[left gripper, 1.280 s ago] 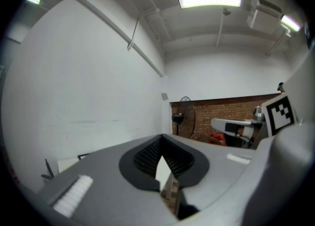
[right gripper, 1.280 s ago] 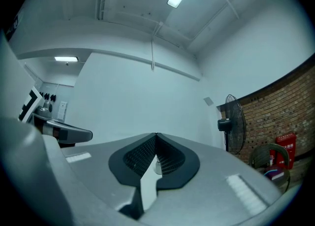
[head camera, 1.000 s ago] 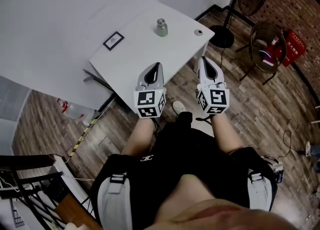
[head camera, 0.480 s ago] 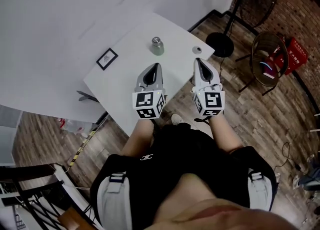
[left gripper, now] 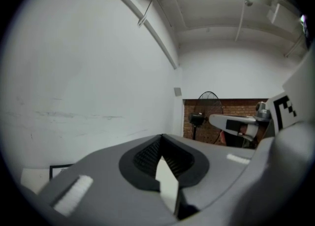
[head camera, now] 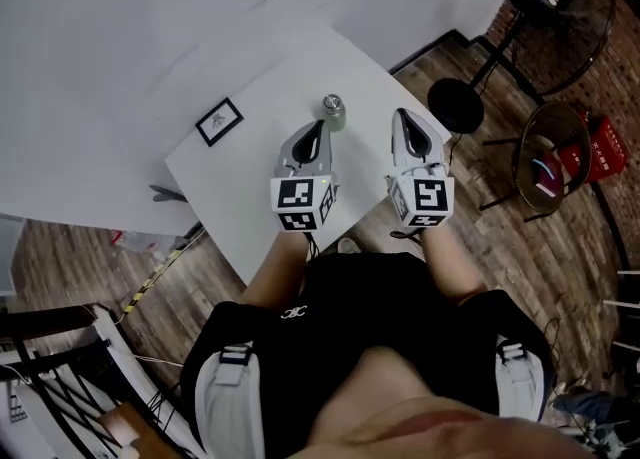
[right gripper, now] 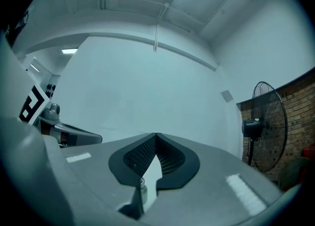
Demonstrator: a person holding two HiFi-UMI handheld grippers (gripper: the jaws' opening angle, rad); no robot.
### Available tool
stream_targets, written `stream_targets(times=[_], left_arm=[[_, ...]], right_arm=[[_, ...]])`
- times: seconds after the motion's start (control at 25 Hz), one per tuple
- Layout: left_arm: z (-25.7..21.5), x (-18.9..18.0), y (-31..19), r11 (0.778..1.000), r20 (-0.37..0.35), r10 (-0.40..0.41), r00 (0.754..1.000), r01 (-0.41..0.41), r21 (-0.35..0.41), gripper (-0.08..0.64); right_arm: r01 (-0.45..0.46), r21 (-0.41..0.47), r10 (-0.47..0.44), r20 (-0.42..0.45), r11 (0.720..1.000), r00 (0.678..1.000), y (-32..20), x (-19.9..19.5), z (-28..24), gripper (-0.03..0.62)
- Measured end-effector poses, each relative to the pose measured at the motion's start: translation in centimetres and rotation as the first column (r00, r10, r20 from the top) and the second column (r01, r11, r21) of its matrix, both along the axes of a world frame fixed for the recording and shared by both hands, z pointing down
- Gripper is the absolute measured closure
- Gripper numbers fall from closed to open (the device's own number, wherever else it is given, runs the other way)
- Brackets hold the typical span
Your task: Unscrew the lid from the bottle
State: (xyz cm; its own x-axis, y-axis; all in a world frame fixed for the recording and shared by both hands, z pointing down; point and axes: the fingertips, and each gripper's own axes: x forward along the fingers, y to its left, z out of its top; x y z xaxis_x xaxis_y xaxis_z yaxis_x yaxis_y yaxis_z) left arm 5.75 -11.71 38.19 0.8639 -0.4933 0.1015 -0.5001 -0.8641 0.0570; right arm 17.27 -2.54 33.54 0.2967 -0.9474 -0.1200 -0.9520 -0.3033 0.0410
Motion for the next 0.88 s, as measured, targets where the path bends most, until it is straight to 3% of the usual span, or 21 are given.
stream_targets(times=[0.48, 0.88], left_arm=[[1.8, -4.5, -3.7, 0.987, 0.046, -0.155, 0.987, 0.156, -0.024, 0.506], [1.9, -5.7, -6.0, 0.955, 0.061, -0.295, 0.954, 0.296, -0.014, 0.506]], right_arm=[[0.167, -0.002, -0.167, 0.022, 0.986, 0.986, -6.5, -2.1, 0.8, 0.591], [0.297, -0.014, -0.296, 0.054, 0.955, 0.954, -10.9, -1.9, 2.1, 0.591]])
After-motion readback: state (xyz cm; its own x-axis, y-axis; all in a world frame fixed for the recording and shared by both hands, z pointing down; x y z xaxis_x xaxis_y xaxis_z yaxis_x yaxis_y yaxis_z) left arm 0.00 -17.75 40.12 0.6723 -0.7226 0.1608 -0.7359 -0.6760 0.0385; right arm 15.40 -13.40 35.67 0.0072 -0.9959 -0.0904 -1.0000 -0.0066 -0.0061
